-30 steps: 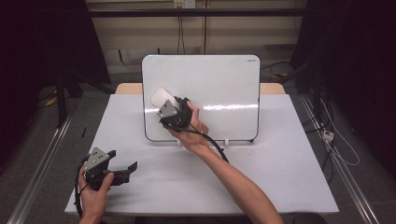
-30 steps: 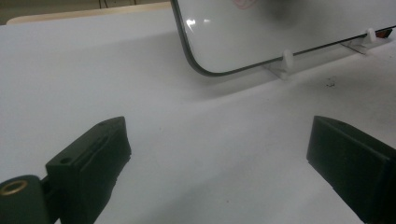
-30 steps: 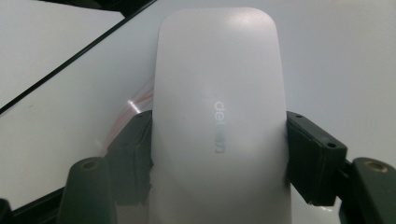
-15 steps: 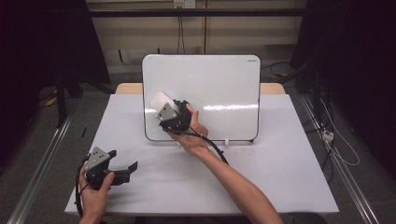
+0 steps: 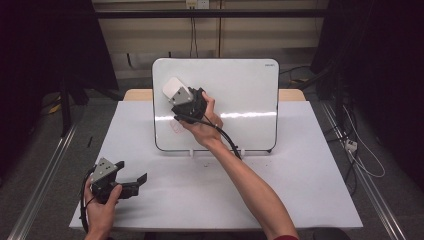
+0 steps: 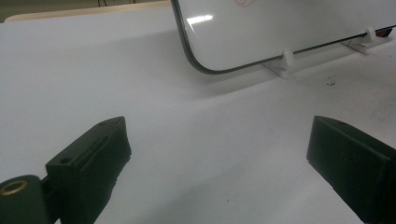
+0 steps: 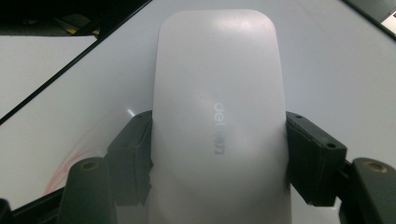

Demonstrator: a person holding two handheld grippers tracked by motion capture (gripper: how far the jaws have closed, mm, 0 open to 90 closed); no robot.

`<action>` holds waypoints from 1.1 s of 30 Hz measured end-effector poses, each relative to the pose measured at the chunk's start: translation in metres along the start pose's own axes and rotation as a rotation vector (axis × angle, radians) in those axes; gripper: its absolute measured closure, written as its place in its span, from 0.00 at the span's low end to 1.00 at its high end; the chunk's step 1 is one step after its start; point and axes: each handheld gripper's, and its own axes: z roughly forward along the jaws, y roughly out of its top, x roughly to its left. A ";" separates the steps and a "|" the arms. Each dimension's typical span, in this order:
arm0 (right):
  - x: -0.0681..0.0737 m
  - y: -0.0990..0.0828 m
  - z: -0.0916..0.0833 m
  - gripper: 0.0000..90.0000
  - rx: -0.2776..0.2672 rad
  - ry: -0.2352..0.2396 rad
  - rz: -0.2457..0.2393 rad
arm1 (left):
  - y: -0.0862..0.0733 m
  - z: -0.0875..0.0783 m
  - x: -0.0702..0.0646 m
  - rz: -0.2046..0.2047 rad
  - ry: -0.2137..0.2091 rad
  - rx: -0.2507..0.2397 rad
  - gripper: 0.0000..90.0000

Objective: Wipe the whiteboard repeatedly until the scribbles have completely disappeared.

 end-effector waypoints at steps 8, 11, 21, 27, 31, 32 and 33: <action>-0.007 0.010 0.005 0.35 0.003 -0.030 0.008 | 0.000 0.001 0.000 0.005 -0.005 0.007 0.06; -0.005 0.009 0.003 0.35 -0.006 -0.043 0.004 | 0.000 0.001 0.000 0.003 -0.005 0.004 0.06; 0.022 -0.009 -0.003 0.35 0.005 0.011 -0.077 | 0.000 0.001 -0.001 0.007 -0.001 0.005 0.06; 0.035 -0.019 -0.009 0.35 0.020 0.029 -0.114 | 0.000 0.000 -0.001 0.011 0.000 0.005 0.06; 0.044 -0.026 -0.012 0.35 0.019 0.041 -0.129 | 0.000 0.001 -0.001 0.008 0.003 0.007 0.06; 0.046 -0.028 -0.013 0.35 0.022 0.040 -0.128 | 0.000 0.001 -0.001 0.008 0.004 0.007 0.06; 0.048 -0.029 -0.014 0.35 0.020 0.042 -0.134 | 0.000 0.001 -0.002 0.008 0.004 0.005 0.06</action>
